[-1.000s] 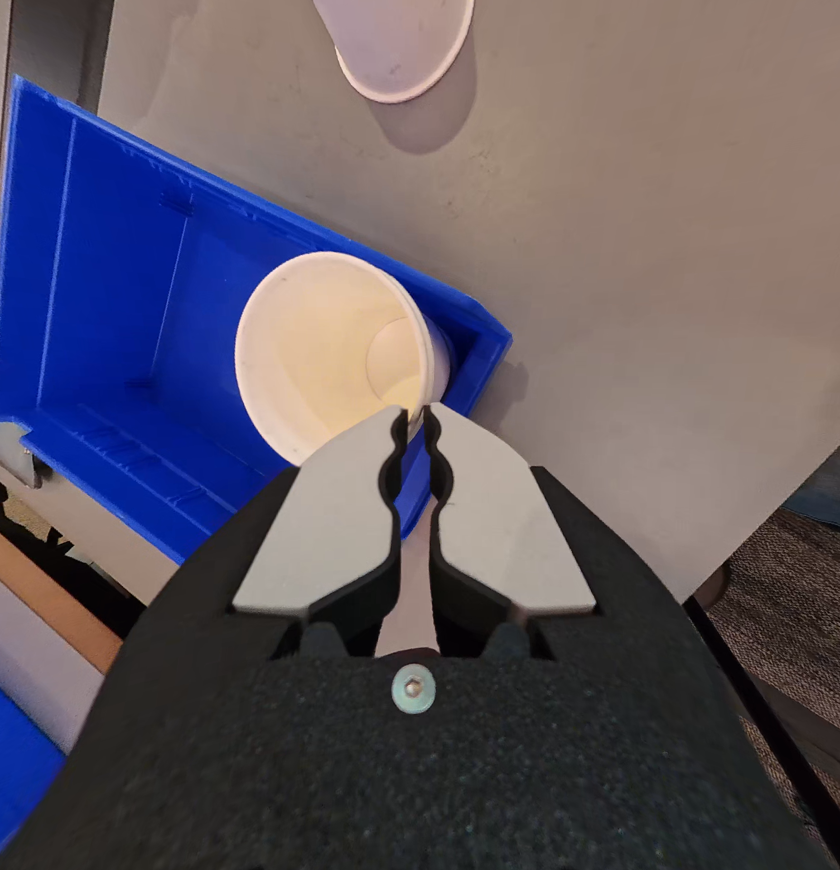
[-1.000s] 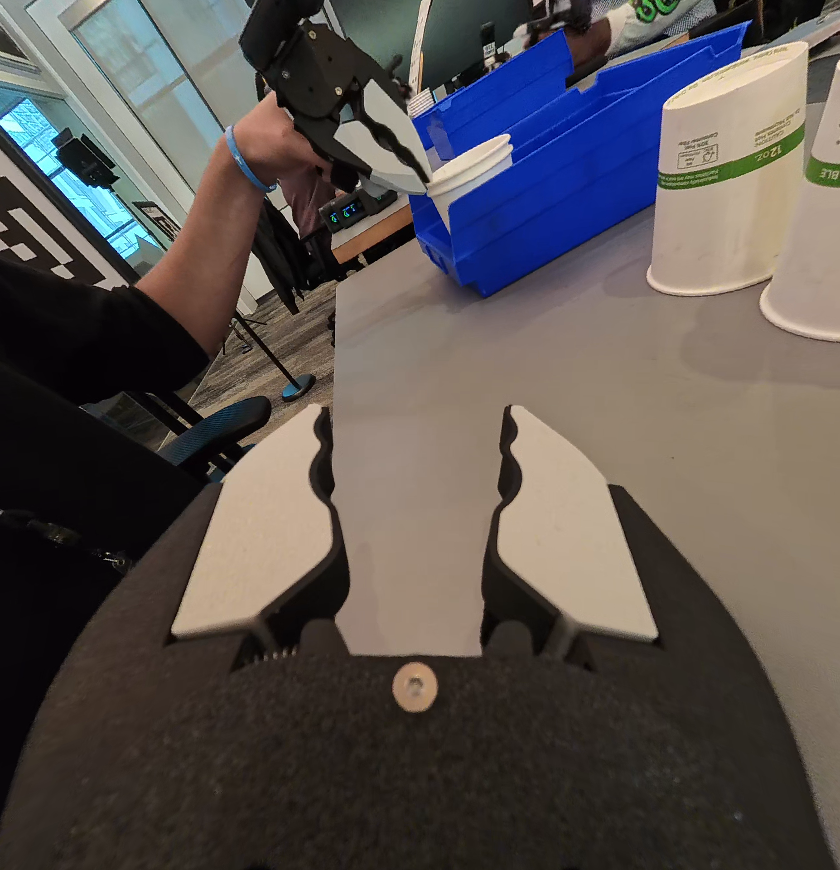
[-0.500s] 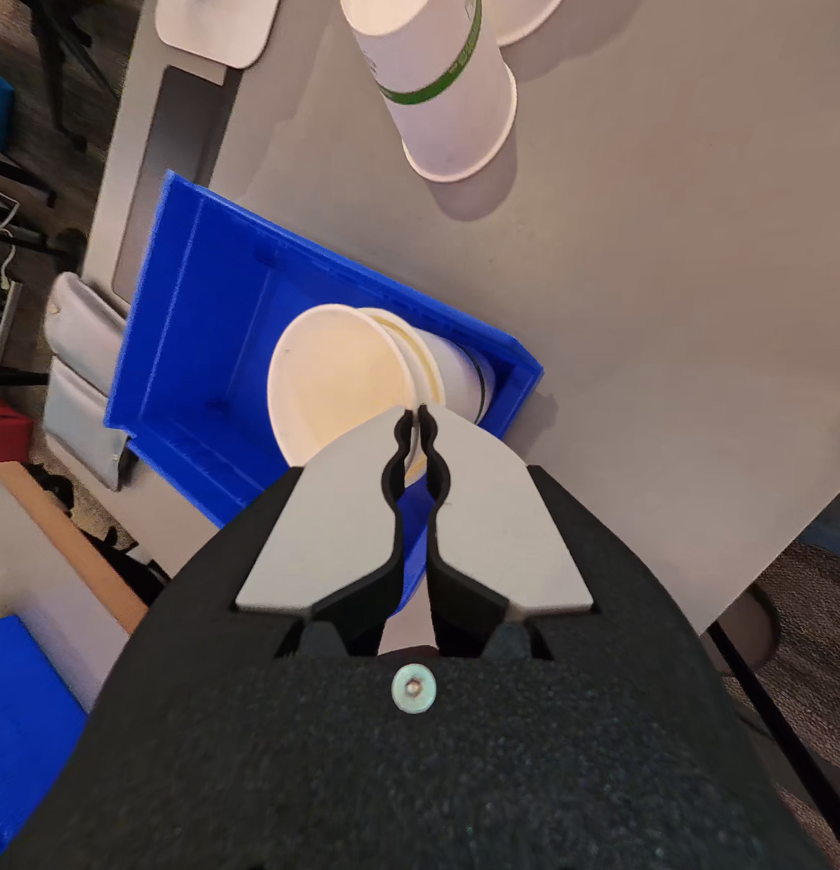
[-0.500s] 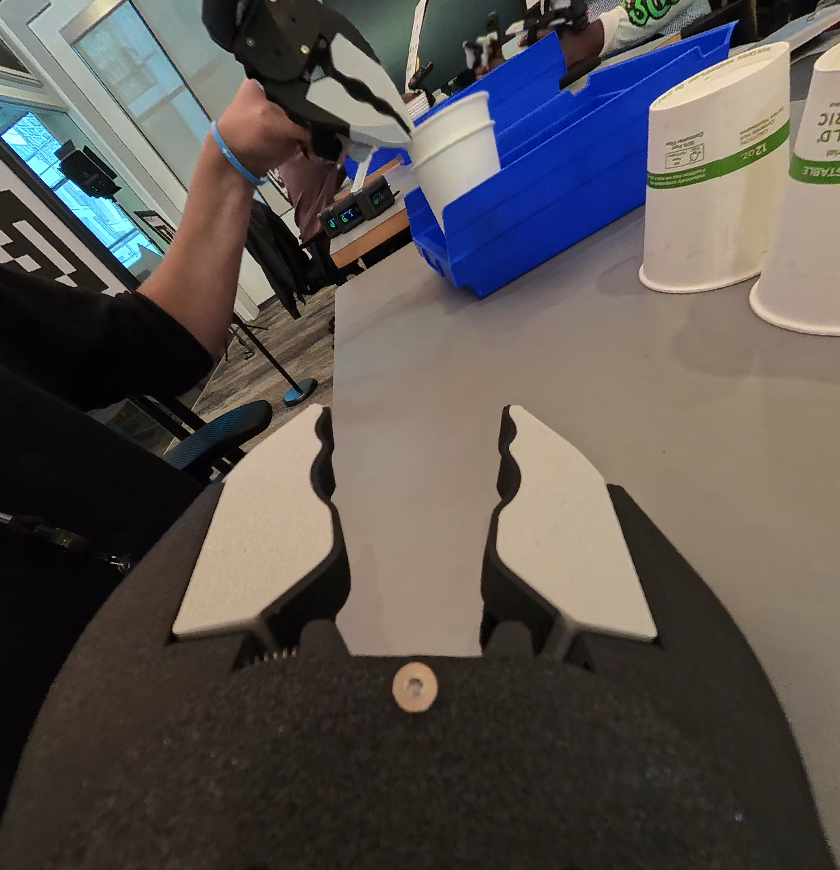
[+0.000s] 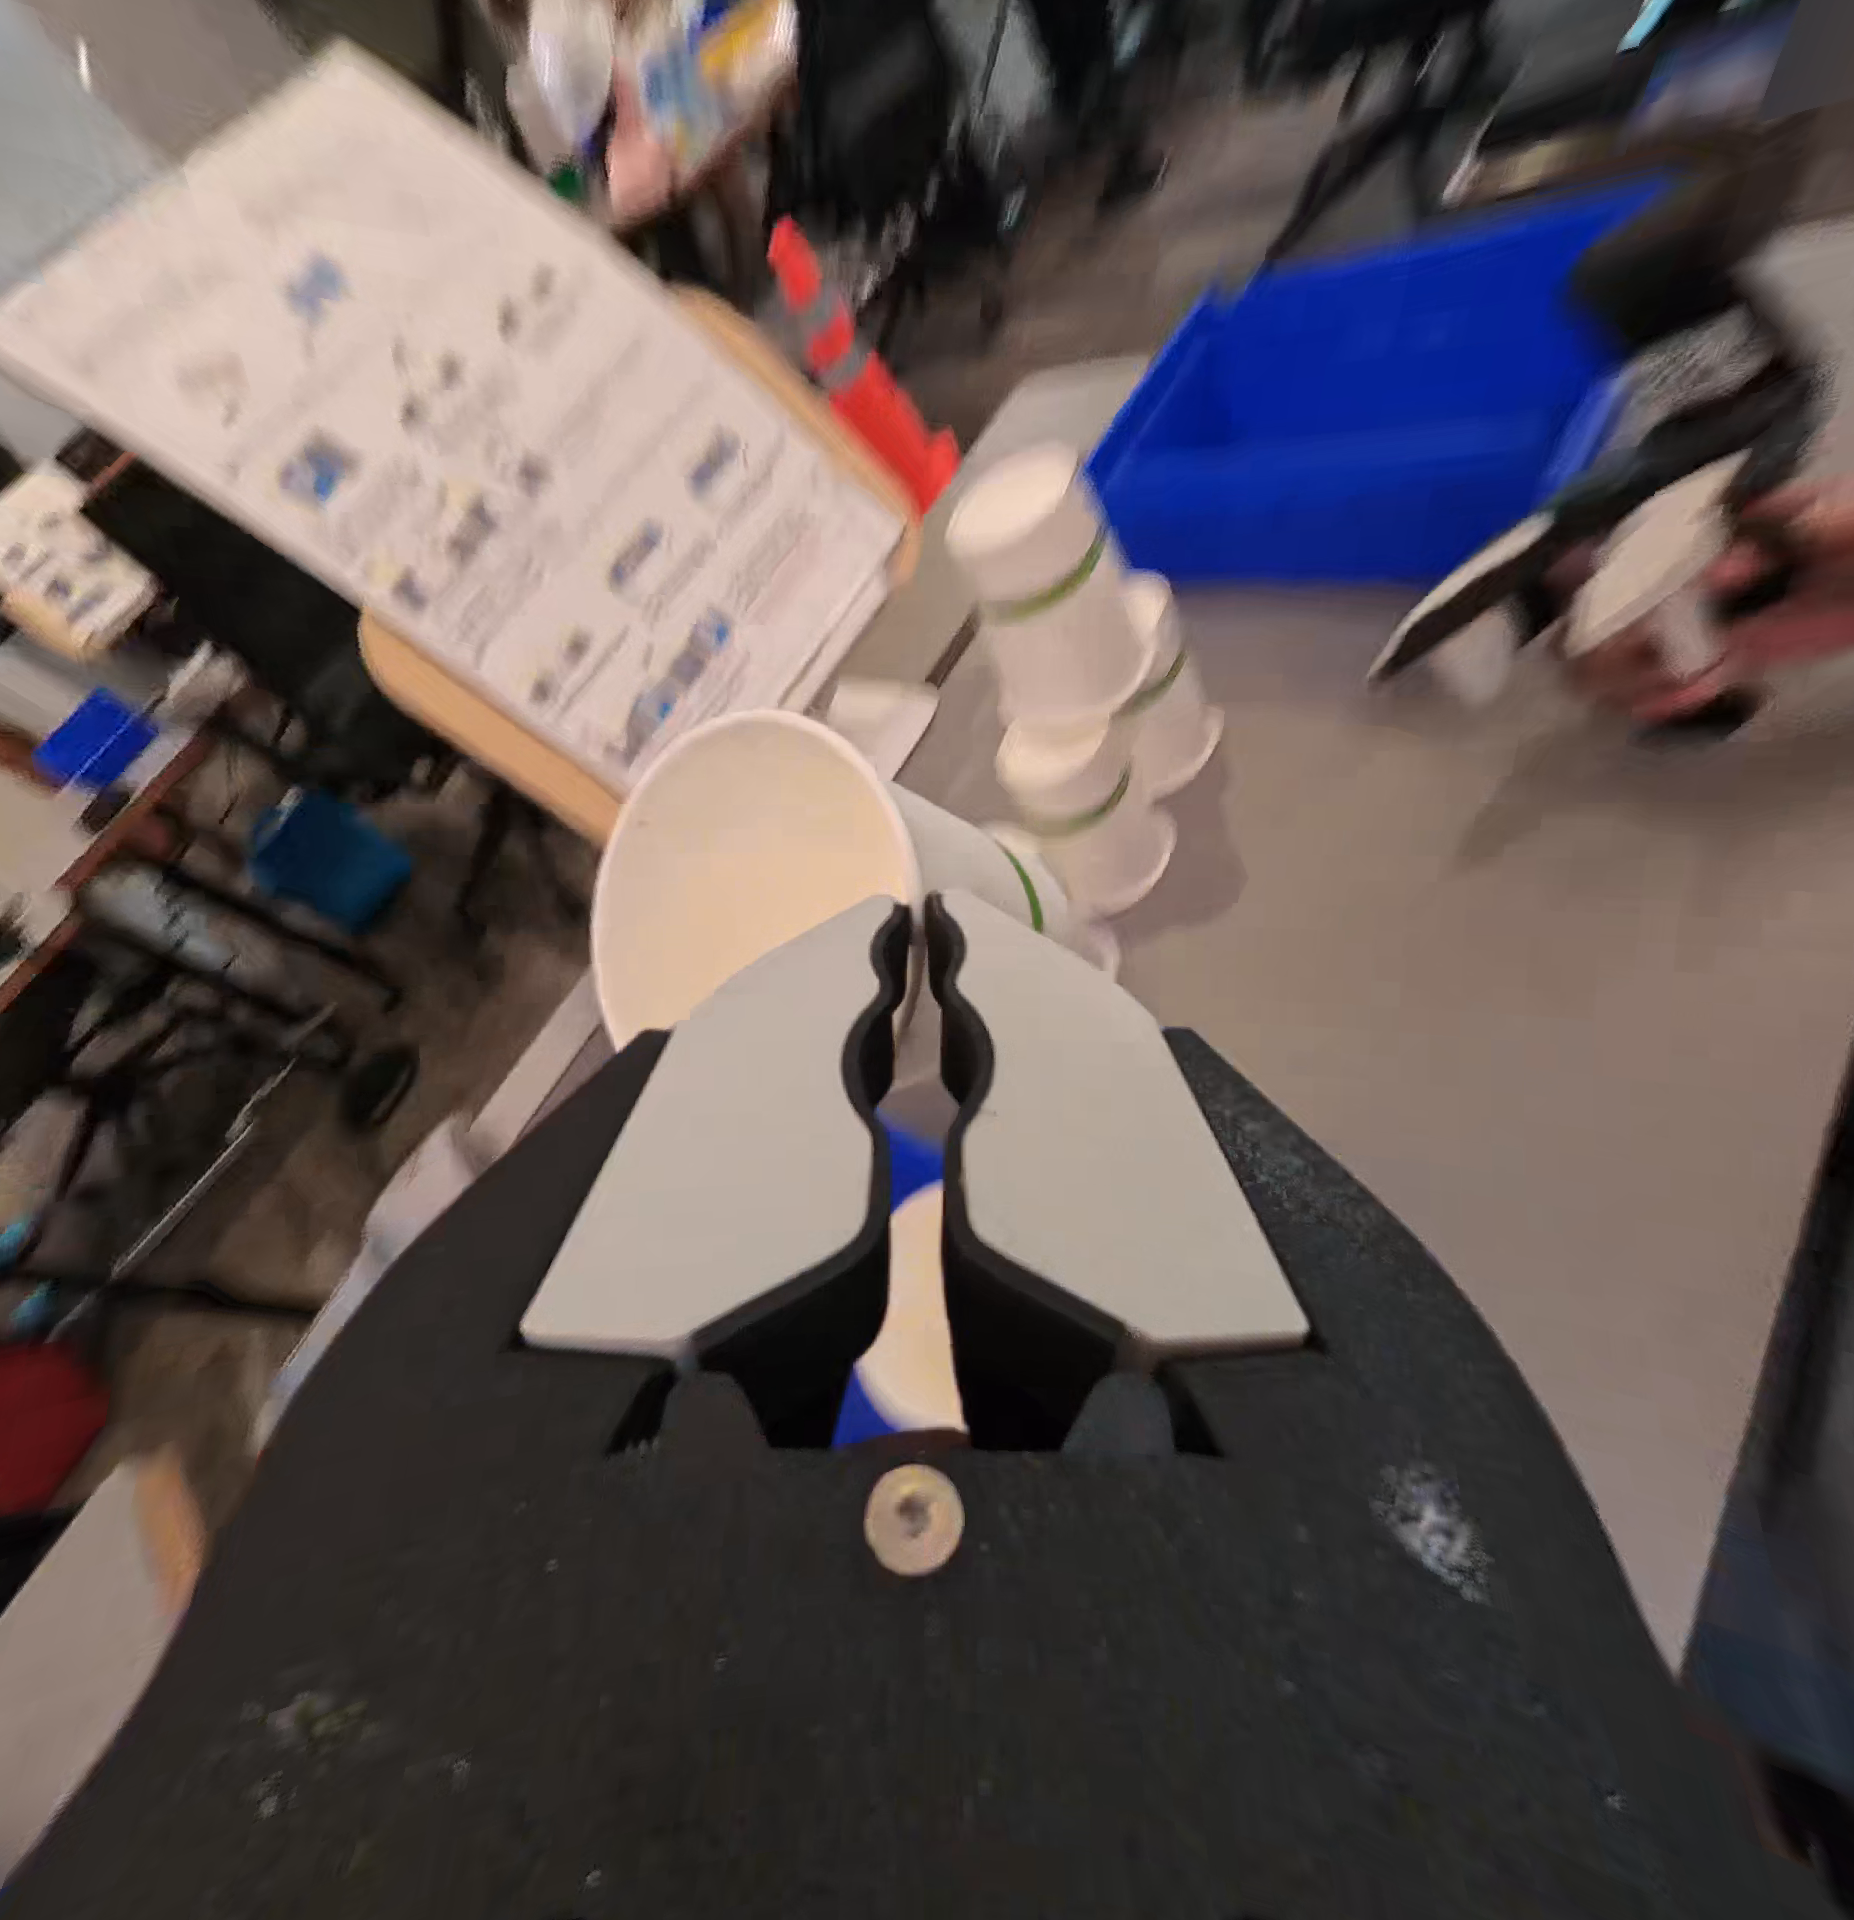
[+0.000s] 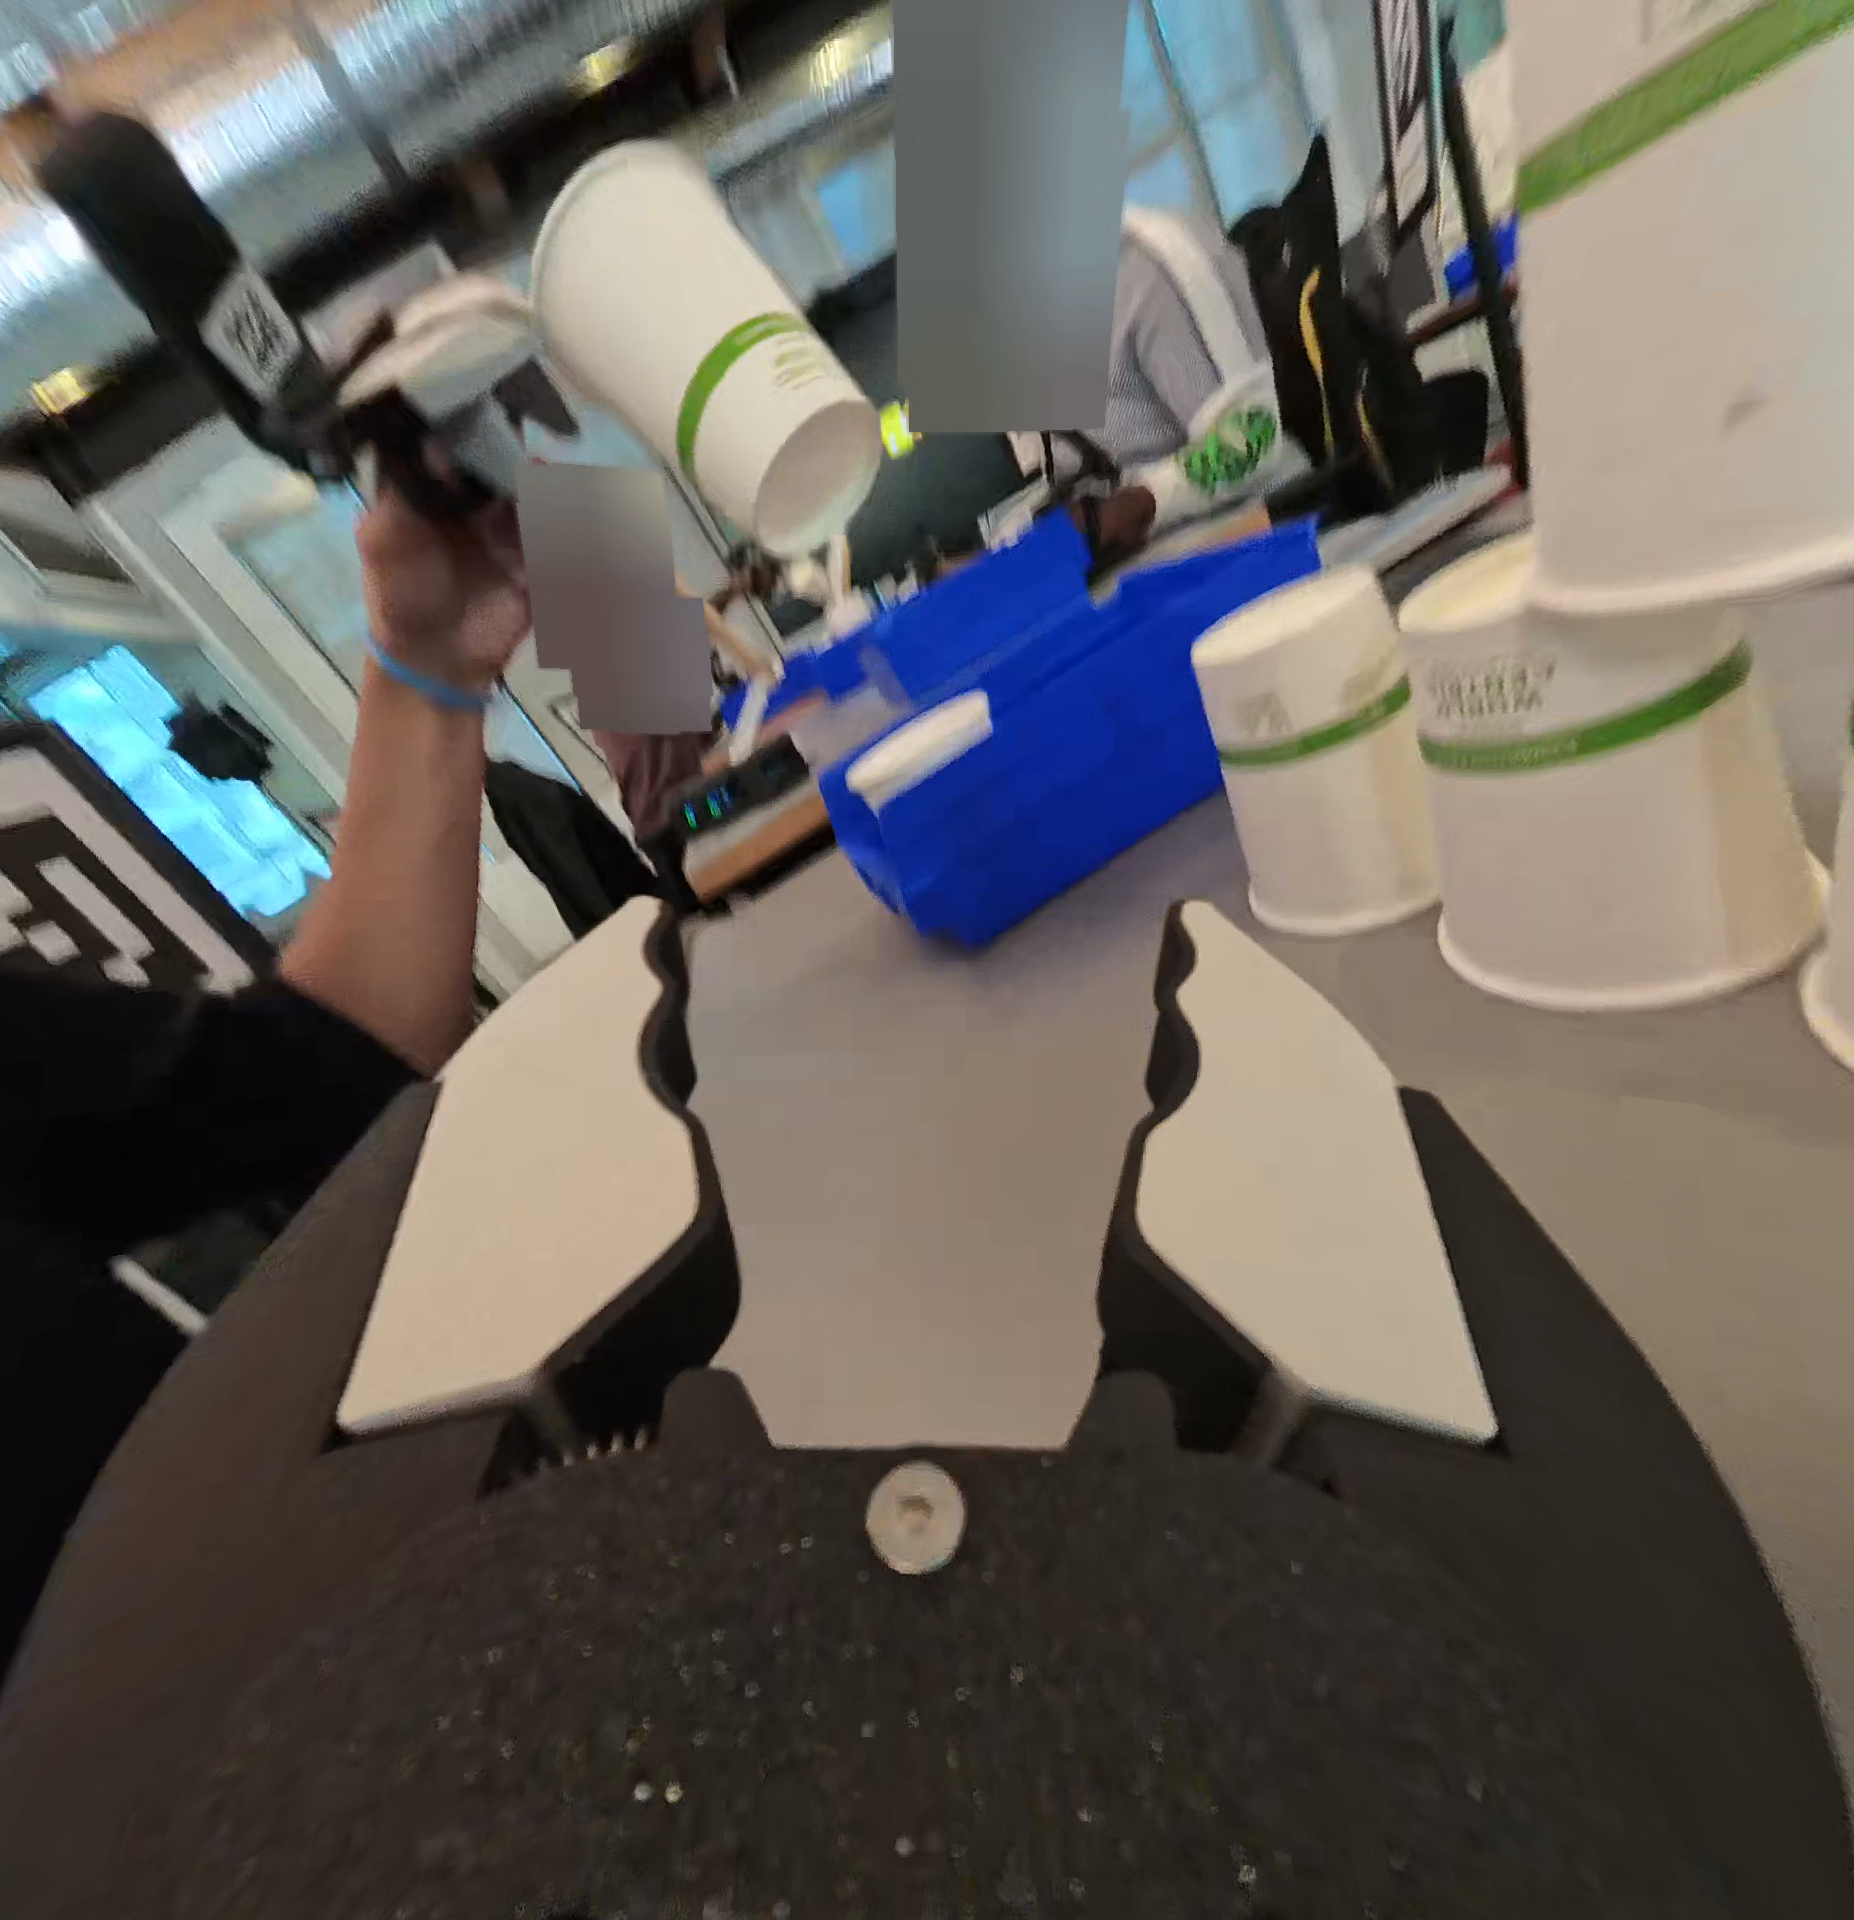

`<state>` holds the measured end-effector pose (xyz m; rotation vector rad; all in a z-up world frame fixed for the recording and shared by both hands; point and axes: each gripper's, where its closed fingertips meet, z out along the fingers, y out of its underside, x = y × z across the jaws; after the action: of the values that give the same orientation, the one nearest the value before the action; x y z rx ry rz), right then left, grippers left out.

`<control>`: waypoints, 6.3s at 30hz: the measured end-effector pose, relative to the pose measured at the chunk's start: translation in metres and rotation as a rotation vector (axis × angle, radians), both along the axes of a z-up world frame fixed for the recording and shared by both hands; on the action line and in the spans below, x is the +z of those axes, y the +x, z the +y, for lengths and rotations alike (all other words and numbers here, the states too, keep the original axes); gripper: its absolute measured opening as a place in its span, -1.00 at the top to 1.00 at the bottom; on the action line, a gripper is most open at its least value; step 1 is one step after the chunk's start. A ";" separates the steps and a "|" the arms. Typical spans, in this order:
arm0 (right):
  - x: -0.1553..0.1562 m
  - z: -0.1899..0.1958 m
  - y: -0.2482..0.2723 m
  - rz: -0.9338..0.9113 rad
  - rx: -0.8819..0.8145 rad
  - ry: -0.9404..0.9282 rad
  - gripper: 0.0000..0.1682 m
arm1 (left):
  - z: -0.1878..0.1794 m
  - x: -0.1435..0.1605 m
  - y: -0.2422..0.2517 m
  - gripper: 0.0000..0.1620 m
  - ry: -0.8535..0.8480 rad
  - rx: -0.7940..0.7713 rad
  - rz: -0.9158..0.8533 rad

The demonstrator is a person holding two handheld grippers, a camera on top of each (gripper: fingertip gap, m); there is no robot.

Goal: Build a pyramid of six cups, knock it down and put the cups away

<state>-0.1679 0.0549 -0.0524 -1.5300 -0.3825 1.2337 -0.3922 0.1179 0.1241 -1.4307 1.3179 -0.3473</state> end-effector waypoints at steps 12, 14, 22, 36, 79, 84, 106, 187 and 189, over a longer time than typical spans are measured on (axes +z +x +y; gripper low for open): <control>0.073 0.029 -0.050 0.479 0.153 0.088 -0.10 | -0.043 -0.003 0.152 0.97 -0.145 -0.350 -0.284; 0.082 0.027 -0.032 0.517 0.091 0.150 -0.08 | -0.044 -0.014 0.164 0.97 -0.178 -0.360 -0.286; 0.071 0.028 0.006 0.393 0.020 0.120 0.11 | -0.044 -0.049 0.178 0.97 -0.260 -0.380 -0.269; 0.034 0.044 0.021 0.191 -0.058 -0.088 0.12 | -0.028 -0.076 0.175 0.02 0.040 -0.261 0.534; 0.060 0.035 0.051 0.008 -0.118 0.035 0.14 | 0.140 -0.139 0.188 -0.09 -0.113 0.612 -0.588; 0.061 0.033 0.053 0.024 -0.110 0.031 0.15 | 0.156 -0.156 0.184 -0.09 -0.097 0.735 -0.519; 0.030 0.037 0.053 -0.090 -0.106 -0.013 0.14 | 0.058 -0.088 0.117 -0.16 -0.116 0.467 -0.366; 0.153 0.084 0.020 -1.261 0.063 0.331 0.00 | -0.060 -0.195 0.129 0.19 -0.601 -0.018 -0.477; 0.174 0.101 0.019 -1.374 0.113 0.302 0.01 | -0.063 -0.196 0.134 0.20 -0.617 -0.031 -0.479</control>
<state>-0.1491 0.1555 0.1218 -1.8823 -1.4571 -0.0143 -0.2581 0.0545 -0.0719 -1.6822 0.8667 -1.1164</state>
